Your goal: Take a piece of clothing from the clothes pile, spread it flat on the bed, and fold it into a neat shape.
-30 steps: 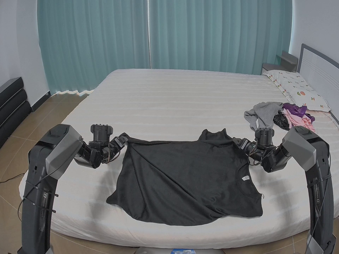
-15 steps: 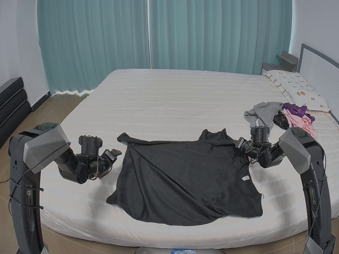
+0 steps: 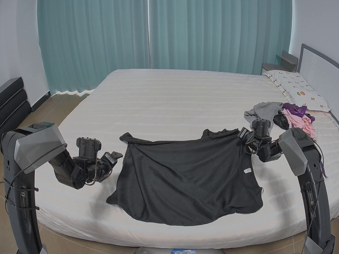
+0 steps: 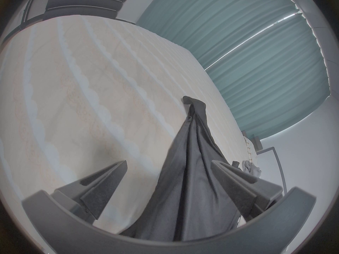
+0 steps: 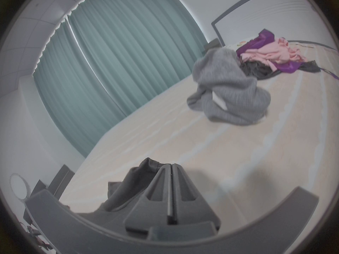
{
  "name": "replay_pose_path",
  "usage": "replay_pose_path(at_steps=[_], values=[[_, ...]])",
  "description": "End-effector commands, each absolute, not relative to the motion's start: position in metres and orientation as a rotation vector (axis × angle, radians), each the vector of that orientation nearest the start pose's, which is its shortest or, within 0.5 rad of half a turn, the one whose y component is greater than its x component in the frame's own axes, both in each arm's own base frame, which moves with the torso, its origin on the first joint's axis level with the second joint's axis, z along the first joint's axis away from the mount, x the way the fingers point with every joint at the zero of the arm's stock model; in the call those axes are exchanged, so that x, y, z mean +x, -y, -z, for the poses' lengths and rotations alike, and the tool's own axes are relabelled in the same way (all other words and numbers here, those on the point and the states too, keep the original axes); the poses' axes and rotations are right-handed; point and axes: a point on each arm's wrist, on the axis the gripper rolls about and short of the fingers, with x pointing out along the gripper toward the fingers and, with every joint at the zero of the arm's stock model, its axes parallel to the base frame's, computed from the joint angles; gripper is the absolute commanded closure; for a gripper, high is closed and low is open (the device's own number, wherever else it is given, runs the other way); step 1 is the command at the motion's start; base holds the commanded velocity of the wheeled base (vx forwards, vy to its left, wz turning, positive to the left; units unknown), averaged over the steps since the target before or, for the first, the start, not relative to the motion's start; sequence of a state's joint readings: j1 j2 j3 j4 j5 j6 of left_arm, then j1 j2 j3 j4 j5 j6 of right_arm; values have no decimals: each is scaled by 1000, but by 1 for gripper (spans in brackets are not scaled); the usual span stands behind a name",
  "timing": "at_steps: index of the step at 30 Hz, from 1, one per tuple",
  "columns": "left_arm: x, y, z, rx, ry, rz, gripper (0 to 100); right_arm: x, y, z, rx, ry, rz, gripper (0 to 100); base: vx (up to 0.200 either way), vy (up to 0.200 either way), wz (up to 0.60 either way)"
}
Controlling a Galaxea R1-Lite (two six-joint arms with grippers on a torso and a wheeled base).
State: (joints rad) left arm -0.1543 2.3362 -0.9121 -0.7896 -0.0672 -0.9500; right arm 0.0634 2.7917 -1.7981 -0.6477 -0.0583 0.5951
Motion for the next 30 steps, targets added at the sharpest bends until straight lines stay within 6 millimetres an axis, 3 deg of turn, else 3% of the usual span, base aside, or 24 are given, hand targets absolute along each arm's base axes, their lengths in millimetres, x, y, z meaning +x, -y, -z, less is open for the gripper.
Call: replay_pose_path(at_steps=[1,6,9,10,15,20,28,29,30], values=[[381,68,9,-874,-710,-94,0,543,-27,37,578,-278,119,100,0,0,0],[379,71,10,-870,-718,-92,0,543,-29,52,571,-298,138,100,0,0,0],[378,71,10,-870,-719,-91,0,543,-27,50,575,-281,136,100,0,0,0],[378,71,10,-870,-719,-91,0,543,-27,49,575,-277,134,0,0,0,0],[375,70,9,-869,-724,-95,0,532,-24,41,568,-306,139,0,0,0,0],[362,68,-7,-873,-712,-87,0,501,-12,10,597,-347,110,0,0,0,0],[333,63,-16,-873,-752,-94,0,421,-9,-24,626,-448,7,0,0,0,0],[333,63,-16,-873,-752,-94,0,421,-9,-24,626,-448,7,0,0,0,0],[324,61,-16,-873,-773,-98,0,398,-10,-26,632,-472,-19,0,0,0,0]])
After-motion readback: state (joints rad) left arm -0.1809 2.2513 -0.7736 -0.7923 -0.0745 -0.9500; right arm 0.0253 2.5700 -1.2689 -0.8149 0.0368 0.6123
